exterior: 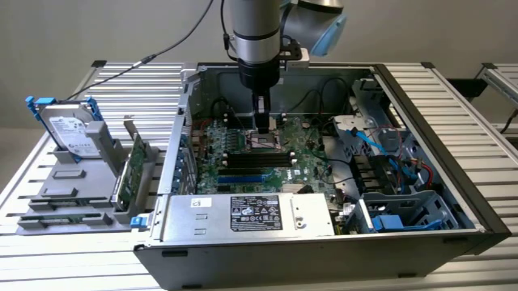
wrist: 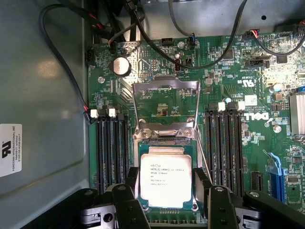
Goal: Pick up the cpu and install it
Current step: 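Place the cpu into insertion slot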
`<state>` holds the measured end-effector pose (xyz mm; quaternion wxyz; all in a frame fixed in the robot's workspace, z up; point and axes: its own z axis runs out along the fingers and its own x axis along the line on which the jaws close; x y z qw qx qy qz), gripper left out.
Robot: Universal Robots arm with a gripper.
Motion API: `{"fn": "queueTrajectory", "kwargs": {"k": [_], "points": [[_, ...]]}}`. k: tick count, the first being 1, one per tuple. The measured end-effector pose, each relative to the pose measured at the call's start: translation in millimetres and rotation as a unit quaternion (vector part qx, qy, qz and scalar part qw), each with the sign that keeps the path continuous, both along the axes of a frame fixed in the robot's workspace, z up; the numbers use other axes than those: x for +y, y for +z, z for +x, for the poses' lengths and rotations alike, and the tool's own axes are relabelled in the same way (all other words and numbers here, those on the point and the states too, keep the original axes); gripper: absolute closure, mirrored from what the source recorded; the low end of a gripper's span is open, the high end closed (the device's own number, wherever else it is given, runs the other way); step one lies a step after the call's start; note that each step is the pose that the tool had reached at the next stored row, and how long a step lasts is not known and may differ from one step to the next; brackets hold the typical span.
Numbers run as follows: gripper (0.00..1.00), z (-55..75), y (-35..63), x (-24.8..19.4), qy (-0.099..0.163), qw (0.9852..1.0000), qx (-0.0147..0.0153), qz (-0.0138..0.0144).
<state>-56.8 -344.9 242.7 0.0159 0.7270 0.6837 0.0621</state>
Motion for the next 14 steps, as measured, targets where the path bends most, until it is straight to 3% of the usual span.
{"fn": "queueTrajectory", "kwargs": {"k": [14], "points": [[0.45, -0.2, -11.8, 0.0, 0.0, 1.0, 0.0001, -0.0007]]}}
